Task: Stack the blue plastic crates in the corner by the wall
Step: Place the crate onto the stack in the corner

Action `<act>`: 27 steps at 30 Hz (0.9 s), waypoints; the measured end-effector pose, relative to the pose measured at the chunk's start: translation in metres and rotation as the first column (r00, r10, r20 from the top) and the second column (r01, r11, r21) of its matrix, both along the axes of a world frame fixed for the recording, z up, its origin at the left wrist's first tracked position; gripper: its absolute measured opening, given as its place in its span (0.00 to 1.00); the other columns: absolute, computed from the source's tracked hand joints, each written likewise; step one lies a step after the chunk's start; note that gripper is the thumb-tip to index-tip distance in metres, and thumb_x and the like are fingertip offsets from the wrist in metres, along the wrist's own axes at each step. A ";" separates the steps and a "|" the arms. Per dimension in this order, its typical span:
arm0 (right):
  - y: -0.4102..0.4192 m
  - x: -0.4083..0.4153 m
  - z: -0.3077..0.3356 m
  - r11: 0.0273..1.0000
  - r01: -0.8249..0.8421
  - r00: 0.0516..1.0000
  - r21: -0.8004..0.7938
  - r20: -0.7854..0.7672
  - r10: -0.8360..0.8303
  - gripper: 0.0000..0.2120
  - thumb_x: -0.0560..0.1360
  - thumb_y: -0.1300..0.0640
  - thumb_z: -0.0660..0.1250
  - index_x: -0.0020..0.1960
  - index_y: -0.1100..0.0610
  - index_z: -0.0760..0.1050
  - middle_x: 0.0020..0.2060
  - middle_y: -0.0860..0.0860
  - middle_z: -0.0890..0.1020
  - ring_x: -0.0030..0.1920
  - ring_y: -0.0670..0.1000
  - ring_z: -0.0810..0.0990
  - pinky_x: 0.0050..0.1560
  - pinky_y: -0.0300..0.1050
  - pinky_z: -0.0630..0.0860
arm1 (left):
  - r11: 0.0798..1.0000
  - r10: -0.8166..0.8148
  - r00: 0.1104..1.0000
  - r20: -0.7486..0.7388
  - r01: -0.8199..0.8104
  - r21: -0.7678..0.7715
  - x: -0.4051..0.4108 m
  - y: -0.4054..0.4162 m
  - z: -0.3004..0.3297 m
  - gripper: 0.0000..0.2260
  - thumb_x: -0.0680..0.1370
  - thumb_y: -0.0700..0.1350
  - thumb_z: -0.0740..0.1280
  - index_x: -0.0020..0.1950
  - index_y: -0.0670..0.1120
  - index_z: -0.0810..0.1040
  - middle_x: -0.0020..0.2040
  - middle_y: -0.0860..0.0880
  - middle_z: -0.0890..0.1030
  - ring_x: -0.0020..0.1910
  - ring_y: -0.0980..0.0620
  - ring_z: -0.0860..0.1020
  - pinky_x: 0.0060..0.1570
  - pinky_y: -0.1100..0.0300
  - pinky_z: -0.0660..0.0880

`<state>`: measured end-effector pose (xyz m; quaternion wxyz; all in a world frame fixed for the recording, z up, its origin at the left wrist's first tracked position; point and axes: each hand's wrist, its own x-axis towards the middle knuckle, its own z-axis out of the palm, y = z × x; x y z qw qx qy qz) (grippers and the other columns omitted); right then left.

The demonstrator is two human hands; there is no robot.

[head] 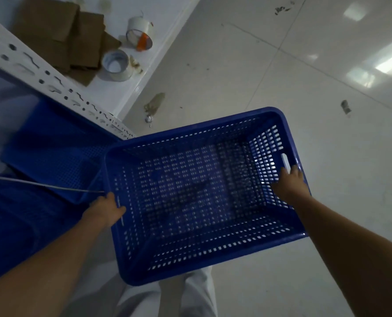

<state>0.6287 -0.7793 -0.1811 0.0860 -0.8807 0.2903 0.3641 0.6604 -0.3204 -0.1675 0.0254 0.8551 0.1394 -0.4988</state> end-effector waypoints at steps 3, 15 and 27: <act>-0.021 0.003 -0.023 0.998 0.049 0.998 -0.029 0.051 -0.047 0.36 0.76 0.52 0.65 0.77 0.61 0.50 0.76 0.62 0.53 0.75 0.63 0.53 0.71 0.62 0.62 | 0.991 0.126 0.990 0.057 -0.128 0.033 -0.012 0.000 -0.017 0.25 0.79 0.54 0.61 0.70 0.43 0.60 0.66 0.38 0.69 0.59 0.39 0.73 0.57 0.45 0.75; -0.053 0.014 -0.061 0.876 0.480 0.860 0.043 0.171 -0.480 0.40 0.72 0.53 0.71 0.75 0.63 0.52 0.68 0.64 0.66 0.67 0.67 0.68 0.64 0.63 0.70 | 0.519 0.853 0.490 0.177 -0.832 -0.196 -0.016 -0.010 -0.057 0.33 0.78 0.46 0.66 0.78 0.41 0.54 0.71 0.38 0.69 0.65 0.35 0.71 0.66 0.43 0.70; -0.056 -0.026 0.023 0.826 0.563 0.817 0.028 0.136 -0.561 0.22 0.73 0.51 0.67 0.61 0.65 0.75 0.50 0.62 0.79 0.43 0.63 0.79 0.53 0.55 0.78 | 0.311 0.946 0.264 0.191 -0.905 -0.290 -0.042 0.033 0.003 0.24 0.72 0.51 0.72 0.64 0.41 0.74 0.58 0.38 0.79 0.56 0.37 0.78 0.59 0.41 0.76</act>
